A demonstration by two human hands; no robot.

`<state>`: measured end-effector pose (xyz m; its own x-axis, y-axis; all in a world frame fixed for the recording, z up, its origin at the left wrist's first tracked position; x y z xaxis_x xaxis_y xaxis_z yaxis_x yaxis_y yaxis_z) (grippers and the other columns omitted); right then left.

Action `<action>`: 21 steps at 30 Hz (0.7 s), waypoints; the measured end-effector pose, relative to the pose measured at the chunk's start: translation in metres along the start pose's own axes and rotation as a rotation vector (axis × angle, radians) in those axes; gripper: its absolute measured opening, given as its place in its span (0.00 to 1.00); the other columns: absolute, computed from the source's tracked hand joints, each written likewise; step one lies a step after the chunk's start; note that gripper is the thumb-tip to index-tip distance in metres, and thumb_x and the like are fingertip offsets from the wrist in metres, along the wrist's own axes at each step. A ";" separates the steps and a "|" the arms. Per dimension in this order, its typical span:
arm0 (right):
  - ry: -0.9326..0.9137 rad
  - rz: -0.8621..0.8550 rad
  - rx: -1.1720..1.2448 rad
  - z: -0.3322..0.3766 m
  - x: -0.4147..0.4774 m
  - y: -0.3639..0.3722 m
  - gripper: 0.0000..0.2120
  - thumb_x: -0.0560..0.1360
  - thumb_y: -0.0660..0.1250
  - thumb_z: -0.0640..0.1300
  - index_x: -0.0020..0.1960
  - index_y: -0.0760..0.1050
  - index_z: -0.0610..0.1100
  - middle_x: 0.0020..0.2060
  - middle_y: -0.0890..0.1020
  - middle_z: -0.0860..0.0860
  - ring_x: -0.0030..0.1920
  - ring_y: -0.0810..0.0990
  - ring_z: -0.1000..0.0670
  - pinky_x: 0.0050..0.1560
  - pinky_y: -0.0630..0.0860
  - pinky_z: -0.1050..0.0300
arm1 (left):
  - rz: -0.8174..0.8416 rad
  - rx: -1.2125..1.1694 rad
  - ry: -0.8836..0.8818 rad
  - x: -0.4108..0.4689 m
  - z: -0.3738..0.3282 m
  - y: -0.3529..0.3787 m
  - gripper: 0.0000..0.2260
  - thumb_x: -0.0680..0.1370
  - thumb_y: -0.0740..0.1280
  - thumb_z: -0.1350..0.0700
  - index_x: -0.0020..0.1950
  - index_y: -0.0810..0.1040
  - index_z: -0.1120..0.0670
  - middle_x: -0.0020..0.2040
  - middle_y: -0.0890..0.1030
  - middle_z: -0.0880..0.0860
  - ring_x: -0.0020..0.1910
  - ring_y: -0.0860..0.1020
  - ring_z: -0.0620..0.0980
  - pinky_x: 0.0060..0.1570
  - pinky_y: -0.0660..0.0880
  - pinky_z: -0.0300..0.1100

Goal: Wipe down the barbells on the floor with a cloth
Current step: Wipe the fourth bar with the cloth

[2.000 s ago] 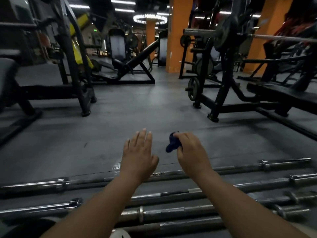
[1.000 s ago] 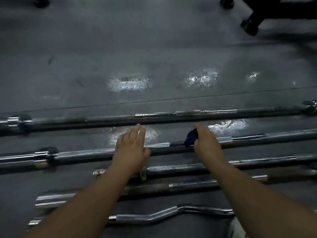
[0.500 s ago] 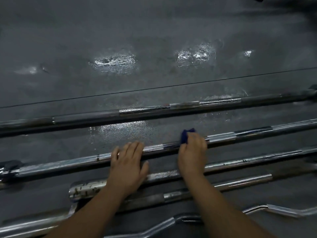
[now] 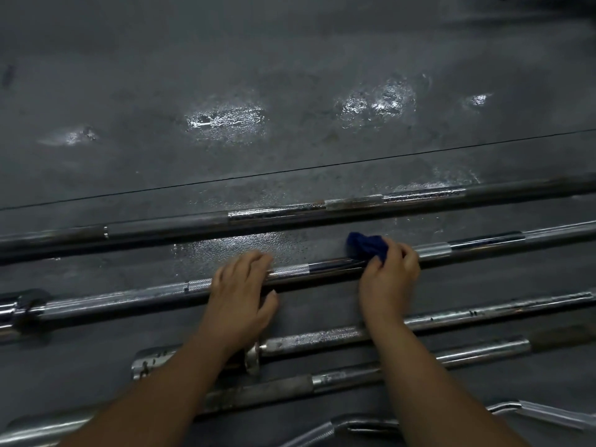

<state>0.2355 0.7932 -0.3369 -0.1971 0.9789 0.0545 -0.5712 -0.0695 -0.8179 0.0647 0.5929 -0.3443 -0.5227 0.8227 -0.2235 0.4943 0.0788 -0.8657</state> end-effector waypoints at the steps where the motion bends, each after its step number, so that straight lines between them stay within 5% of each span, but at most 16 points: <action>1: 0.042 -0.032 -0.004 0.002 -0.005 0.004 0.17 0.74 0.66 0.36 0.62 0.76 0.43 0.61 0.72 0.44 0.60 0.70 0.43 0.60 0.73 0.47 | 0.017 0.023 0.040 -0.002 -0.002 0.003 0.28 0.75 0.54 0.40 0.75 0.62 0.44 0.73 0.64 0.46 0.72 0.62 0.50 0.73 0.53 0.54; 3: -0.086 -0.002 -0.040 0.031 -0.027 0.022 0.16 0.72 0.67 0.36 0.59 0.78 0.43 0.58 0.75 0.43 0.58 0.70 0.42 0.59 0.73 0.42 | 0.042 0.062 0.085 -0.001 -0.004 0.009 0.28 0.75 0.55 0.39 0.74 0.61 0.43 0.72 0.65 0.45 0.71 0.63 0.48 0.72 0.52 0.53; 7: -0.642 0.333 -0.096 0.063 -0.044 0.041 0.18 0.70 0.64 0.39 0.60 0.77 0.45 0.57 0.76 0.46 0.56 0.73 0.44 0.59 0.72 0.49 | 0.028 0.071 0.077 0.010 -0.002 0.006 0.30 0.73 0.56 0.38 0.75 0.62 0.44 0.72 0.66 0.46 0.72 0.62 0.48 0.71 0.52 0.52; 12: -0.037 0.008 -0.081 0.009 -0.007 0.011 0.18 0.71 0.68 0.34 0.60 0.75 0.43 0.60 0.72 0.43 0.58 0.72 0.40 0.57 0.75 0.46 | -0.086 -0.074 0.024 0.023 0.006 -0.006 0.27 0.71 0.58 0.44 0.71 0.67 0.46 0.69 0.66 0.49 0.69 0.64 0.52 0.71 0.60 0.57; 17: -0.272 0.377 0.123 0.045 -0.044 0.038 0.19 0.69 0.70 0.36 0.57 0.72 0.49 0.56 0.66 0.51 0.51 0.72 0.51 0.54 0.70 0.62 | -0.129 -0.015 0.074 0.027 0.001 -0.005 0.23 0.69 0.58 0.47 0.63 0.71 0.47 0.61 0.69 0.48 0.63 0.69 0.53 0.68 0.62 0.55; 19: -0.031 0.248 0.264 0.027 -0.032 0.031 0.17 0.70 0.69 0.35 0.53 0.71 0.50 0.56 0.70 0.50 0.50 0.74 0.52 0.54 0.69 0.64 | -0.147 -0.011 0.082 0.029 0.003 -0.005 0.22 0.69 0.58 0.47 0.62 0.73 0.48 0.60 0.70 0.48 0.62 0.69 0.52 0.66 0.60 0.52; 21: 0.435 0.024 0.551 0.005 -0.024 0.031 0.15 0.73 0.68 0.34 0.52 0.70 0.50 0.54 0.78 0.44 0.46 0.77 0.50 0.49 0.73 0.60 | -0.150 0.009 0.084 0.033 0.004 -0.006 0.22 0.69 0.58 0.47 0.62 0.74 0.49 0.60 0.72 0.48 0.62 0.70 0.52 0.66 0.58 0.49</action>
<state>0.2183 0.7668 -0.3607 0.0564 0.9558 -0.2886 -0.9138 -0.0670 -0.4006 0.0414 0.6169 -0.3480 -0.5297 0.8465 -0.0535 0.4084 0.1993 -0.8908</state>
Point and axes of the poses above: each hand's wrist, its own x-axis towards the middle knuckle, its own y-axis out of the palm, z = x × y, the point moved 5 cm from there along x, towards the middle knuckle
